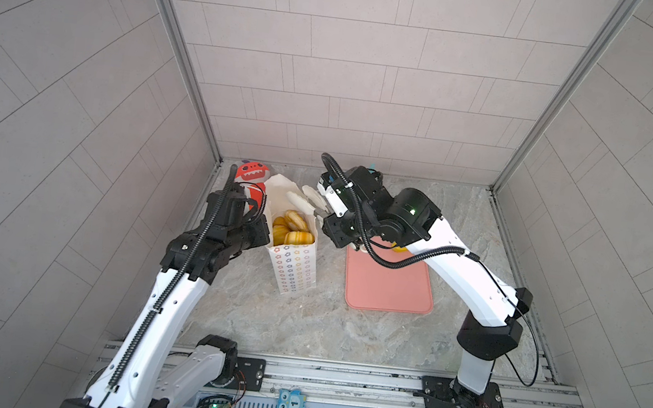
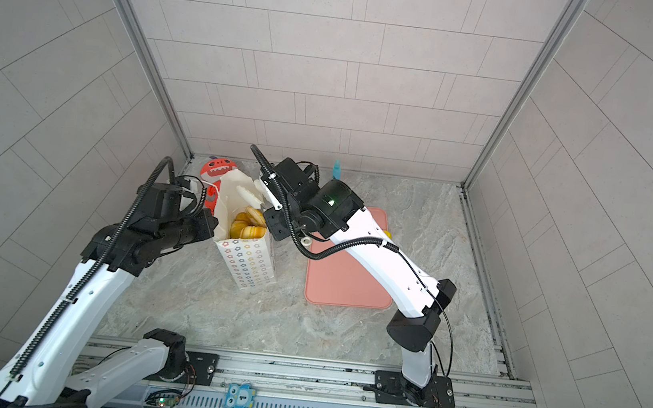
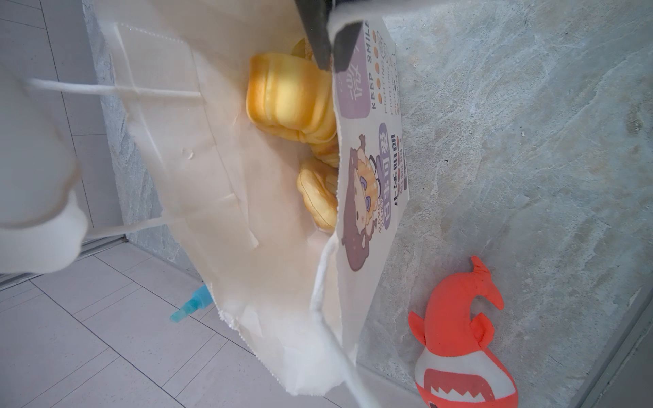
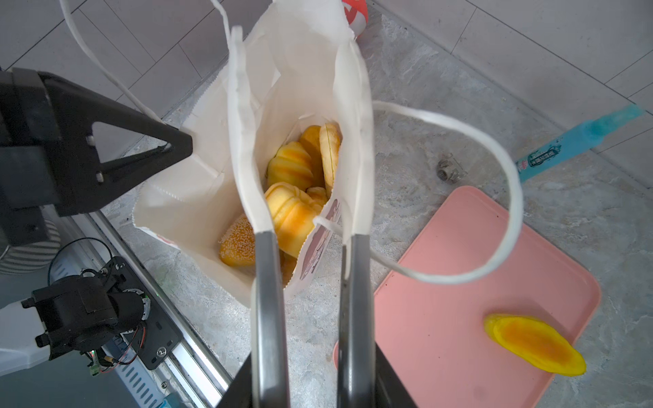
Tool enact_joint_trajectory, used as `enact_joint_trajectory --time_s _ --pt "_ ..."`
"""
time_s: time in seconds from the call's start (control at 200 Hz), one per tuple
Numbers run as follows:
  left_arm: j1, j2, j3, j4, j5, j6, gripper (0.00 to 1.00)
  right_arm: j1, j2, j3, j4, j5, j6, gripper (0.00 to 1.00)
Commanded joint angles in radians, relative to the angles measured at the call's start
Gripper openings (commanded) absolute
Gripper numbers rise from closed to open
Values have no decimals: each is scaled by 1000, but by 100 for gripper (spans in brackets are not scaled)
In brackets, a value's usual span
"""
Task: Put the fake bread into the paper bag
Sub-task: 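Open the tongs to drop the ring slice into the bag, then move the tongs with the right gripper back over the pink tray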
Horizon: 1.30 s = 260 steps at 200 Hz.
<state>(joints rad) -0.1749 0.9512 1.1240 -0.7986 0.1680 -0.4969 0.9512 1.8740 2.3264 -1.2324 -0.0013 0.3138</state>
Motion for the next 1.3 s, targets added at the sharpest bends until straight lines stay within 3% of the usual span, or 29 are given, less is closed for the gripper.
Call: enact_joint_trajectory --time_s 0.0,0.781,1.066,1.296 --pt "6 -12 23 -16 -7 12 6 6 2 34 -1 27 -5 41" --pt "6 -11 16 -11 -4 8 6 -21 -100 97 -4 117 -13 39" --pt "6 -11 16 -10 -1 6 6 -109 -191 36 15 126 -16 39" --pt "5 -12 14 -10 -1 7 6 -226 -291 -125 75 90 -6 39"
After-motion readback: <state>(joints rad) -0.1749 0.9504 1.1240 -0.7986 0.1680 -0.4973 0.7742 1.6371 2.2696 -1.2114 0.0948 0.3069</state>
